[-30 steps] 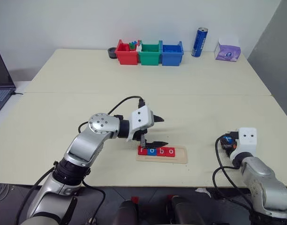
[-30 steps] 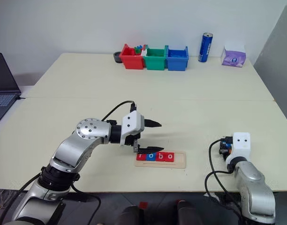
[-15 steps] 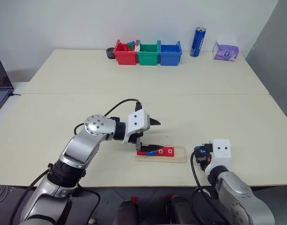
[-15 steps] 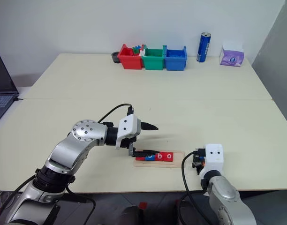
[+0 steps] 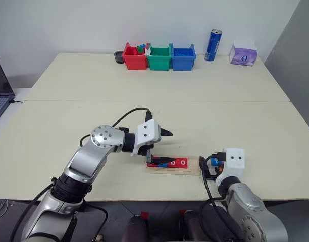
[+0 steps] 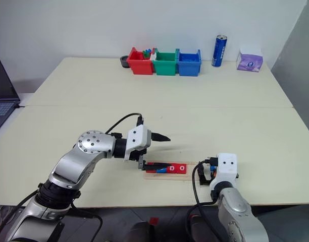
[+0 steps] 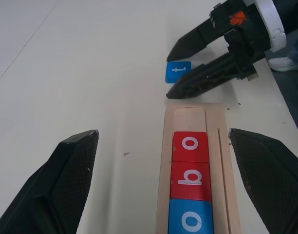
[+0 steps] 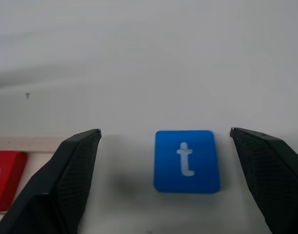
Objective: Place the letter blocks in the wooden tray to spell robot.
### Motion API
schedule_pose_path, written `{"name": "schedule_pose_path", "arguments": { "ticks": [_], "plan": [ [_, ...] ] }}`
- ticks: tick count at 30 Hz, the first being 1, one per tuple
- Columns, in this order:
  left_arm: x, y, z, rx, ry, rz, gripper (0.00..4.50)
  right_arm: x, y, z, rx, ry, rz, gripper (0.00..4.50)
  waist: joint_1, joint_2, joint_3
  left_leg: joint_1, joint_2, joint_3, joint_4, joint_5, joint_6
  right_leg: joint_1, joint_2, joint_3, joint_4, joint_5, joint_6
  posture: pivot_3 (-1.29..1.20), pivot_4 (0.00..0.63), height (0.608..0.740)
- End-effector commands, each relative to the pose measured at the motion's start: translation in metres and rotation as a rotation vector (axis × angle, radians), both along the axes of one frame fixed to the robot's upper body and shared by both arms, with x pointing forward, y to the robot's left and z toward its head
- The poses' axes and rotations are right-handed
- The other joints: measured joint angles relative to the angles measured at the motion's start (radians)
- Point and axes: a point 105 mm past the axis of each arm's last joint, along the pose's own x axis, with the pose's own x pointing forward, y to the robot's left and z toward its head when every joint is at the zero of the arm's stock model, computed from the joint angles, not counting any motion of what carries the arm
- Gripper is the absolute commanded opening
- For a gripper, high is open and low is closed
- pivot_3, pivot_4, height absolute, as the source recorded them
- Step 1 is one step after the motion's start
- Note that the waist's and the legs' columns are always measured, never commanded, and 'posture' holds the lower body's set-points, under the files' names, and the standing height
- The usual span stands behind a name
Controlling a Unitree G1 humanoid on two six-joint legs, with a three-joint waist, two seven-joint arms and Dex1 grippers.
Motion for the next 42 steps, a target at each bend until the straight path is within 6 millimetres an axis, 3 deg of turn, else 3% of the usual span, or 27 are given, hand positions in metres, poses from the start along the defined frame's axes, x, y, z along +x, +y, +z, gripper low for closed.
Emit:
{"name": "schedule_pose_path", "arguments": {
  "ticks": [1, 4, 7, 11, 14, 23, 33, 36, 42],
  "plan": [
    [0.002, 0.003, 0.007, -0.007, -0.040, 0.002, 4.50, 0.007, -0.005, 0.036, -0.028, -0.159, 0.040, 4.46, 0.000, 0.000, 0.000, 0.000, 0.000, 0.000, 0.000, 0.000, 0.000, 0.000, 0.000, 0.000, 0.000, 0.000, 0.000, 0.00, 0.150, 0.740],
    [0.005, 0.006, 0.007, -0.005, -0.043, 0.012, 4.50, 0.007, 0.004, 0.044, -0.046, -0.122, 0.366, 4.46, 0.000, 0.000, 0.000, 0.000, 0.000, 0.000, 0.000, 0.000, 0.000, 0.000, 0.000, 0.000, 0.000, 0.000, 0.000, 0.00, 0.150, 0.740],
    [0.006, 0.006, 0.006, -0.006, -0.045, 0.011, 4.50, 0.000, 0.000, 0.049, -0.121, -0.087, 0.581, 4.46, 0.001, 0.000, 0.000, 0.000, 0.000, -0.001, 0.000, 0.000, 0.000, 0.000, 0.000, -0.001, -0.001, 0.000, -0.001, 0.00, 0.150, 0.740],
    [0.005, 0.005, 0.004, -0.006, -0.045, 0.006, 4.50, -0.011, -0.003, 0.040, -0.247, 0.030, 0.831, 4.46, 0.001, 0.000, 0.001, -0.001, 0.000, -0.001, -0.001, 0.000, 0.001, 0.001, 0.001, -0.001, -0.003, 0.001, -0.001, 0.00, 0.150, 0.740],
    [0.004, 0.003, 0.003, -0.009, -0.044, 0.001, 4.50, -0.016, -0.010, 0.022, -0.362, 0.144, 0.999, 4.46, 0.001, 0.000, 0.001, 0.000, 0.000, -0.001, 0.000, 0.000, 0.001, 0.001, 0.001, -0.001, -0.003, 0.000, -0.001, 0.00, 0.150, 0.740],
    [0.001, 0.002, 0.004, -0.005, -0.053, -0.005, 4.50, 0.011, -0.023, 0.014, -0.499, 0.153, 1.094, 4.46, 0.001, -0.002, 0.002, 0.000, 0.000, -0.001, 0.000, 0.000, 0.001, 0.001, 0.001, -0.001, -0.002, 0.002, -0.003, 0.00, 0.150, 0.740],
    [0.001, 0.001, 0.006, -0.002, -0.055, -0.008, 4.50, 0.023, -0.035, 0.011, -0.476, 0.249, 1.136, 4.46, 0.003, -0.002, 0.002, 0.000, 0.000, 0.000, 0.001, 0.000, 0.000, 0.001, 0.000, -0.001, -0.003, 0.003, -0.005, 0.00, 0.150, 0.740],
    [0.001, 0.000, 0.006, -0.001, -0.055, -0.007, 4.50, 0.026, -0.036, 0.009, -0.452, 0.265, 1.135, 3.90, 0.003, -0.002, 0.002, 0.000, 0.000, 0.000, 0.001, 0.000, 0.000, 0.001, 0.000, -0.001, -0.002, 0.003, -0.005, 0.00, 0.150, 0.740],
    [0.000, 0.004, 0.003, 0.005, -0.047, 0.006, 4.50, 0.024, -0.033, 0.010, -0.402, 0.265, 1.141, 1.76, 0.003, -0.002, 0.002, 0.000, 0.000, -0.001, 0.001, 0.000, 0.000, 0.001, 0.000, -0.001, -0.002, 0.003, -0.005, 0.00, 0.150, 0.740]
  ]
}}
